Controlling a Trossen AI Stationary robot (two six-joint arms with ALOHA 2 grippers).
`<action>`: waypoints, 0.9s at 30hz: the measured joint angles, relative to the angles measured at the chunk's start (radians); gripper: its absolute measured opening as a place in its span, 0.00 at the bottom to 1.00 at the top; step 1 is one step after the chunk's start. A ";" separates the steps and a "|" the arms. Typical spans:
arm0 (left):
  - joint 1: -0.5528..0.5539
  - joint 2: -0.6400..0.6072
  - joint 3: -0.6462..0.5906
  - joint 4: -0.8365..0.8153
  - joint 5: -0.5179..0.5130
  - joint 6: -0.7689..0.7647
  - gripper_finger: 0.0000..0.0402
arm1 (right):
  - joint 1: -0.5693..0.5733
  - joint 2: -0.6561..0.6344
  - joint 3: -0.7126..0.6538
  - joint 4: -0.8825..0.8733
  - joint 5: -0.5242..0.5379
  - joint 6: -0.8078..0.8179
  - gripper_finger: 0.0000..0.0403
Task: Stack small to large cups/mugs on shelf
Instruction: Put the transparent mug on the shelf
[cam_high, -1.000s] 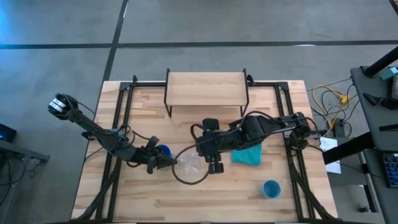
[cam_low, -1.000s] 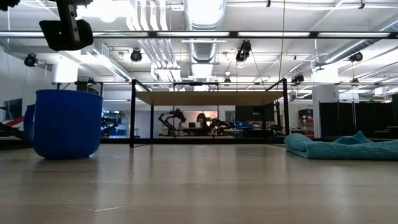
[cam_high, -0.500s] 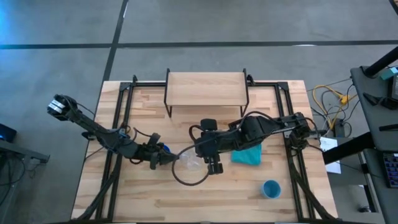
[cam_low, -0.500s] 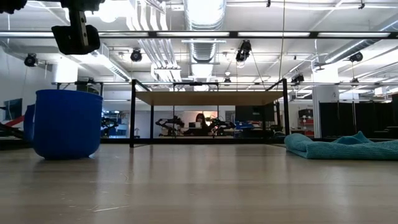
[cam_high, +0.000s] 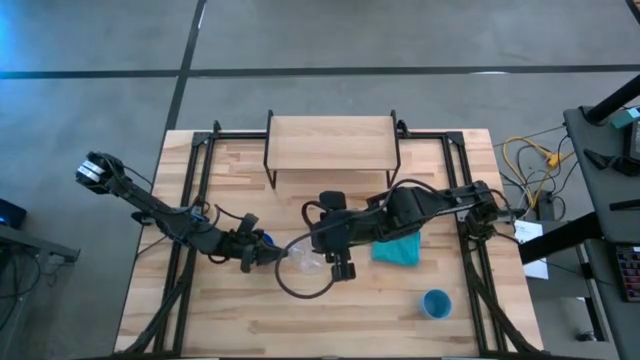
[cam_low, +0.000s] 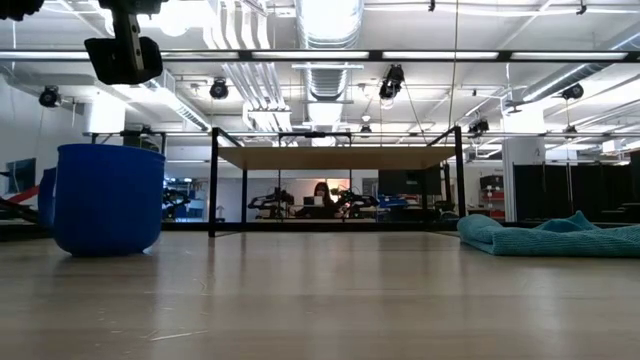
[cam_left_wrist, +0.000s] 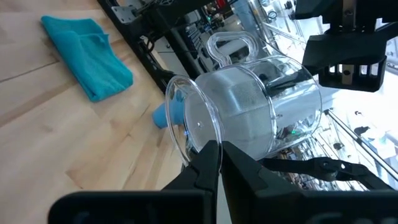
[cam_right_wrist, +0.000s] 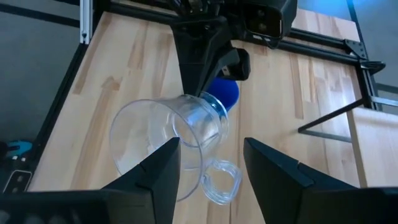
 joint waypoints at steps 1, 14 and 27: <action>0.000 0.000 0.000 0.000 0.000 0.000 0.00 | 0.000 0.000 -0.002 0.000 0.000 0.000 0.42; 0.000 0.000 0.000 0.075 0.021 0.054 0.00 | 0.000 0.001 -0.068 0.059 0.000 0.003 0.42; 0.001 0.006 -0.004 0.074 0.026 0.054 0.00 | -0.003 0.001 -0.075 0.089 0.000 0.003 0.42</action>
